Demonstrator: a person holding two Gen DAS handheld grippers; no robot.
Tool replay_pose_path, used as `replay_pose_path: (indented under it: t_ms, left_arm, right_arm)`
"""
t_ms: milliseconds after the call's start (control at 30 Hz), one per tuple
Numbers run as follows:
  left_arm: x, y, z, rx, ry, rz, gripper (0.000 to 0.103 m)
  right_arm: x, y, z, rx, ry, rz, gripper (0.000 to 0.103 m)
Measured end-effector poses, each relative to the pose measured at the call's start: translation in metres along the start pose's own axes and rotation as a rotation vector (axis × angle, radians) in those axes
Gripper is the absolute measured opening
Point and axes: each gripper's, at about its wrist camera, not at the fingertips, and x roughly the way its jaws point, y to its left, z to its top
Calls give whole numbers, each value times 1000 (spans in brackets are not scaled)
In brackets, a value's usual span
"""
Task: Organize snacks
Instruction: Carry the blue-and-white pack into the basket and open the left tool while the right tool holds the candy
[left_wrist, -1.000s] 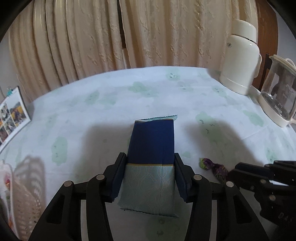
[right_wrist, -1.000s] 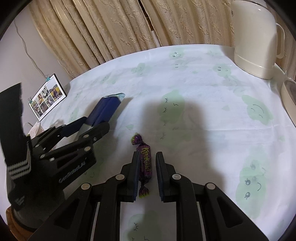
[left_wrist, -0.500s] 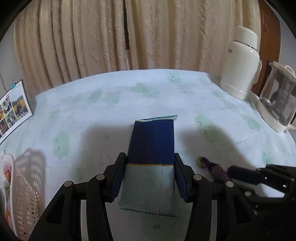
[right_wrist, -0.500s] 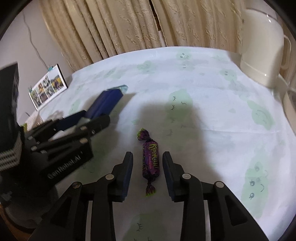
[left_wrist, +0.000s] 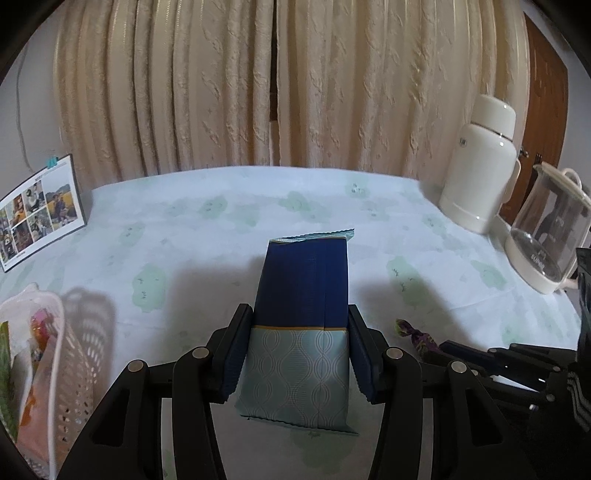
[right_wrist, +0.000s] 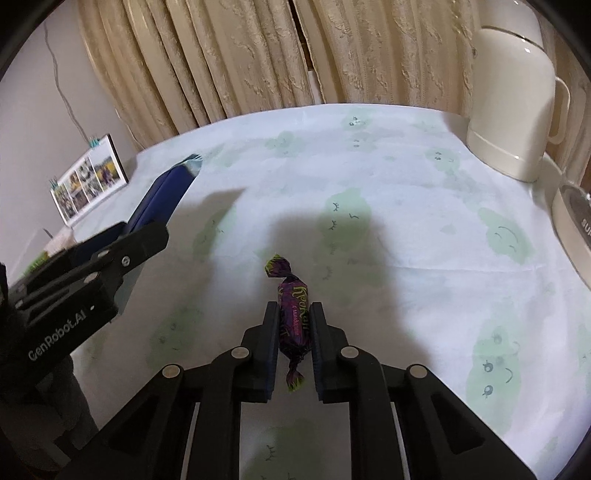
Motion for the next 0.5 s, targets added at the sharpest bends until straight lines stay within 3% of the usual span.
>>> replay_pose_path:
  t_ms: [233,500]
  left_arm:
    - [-22,9,2,-23,-51,12,51]
    - [-44,20,1,-32,-117,88,51]
  right_arm:
    - [-7,-11,3,74,-11,91,14]
    - [-12,-8,2,68,-33,121,14]
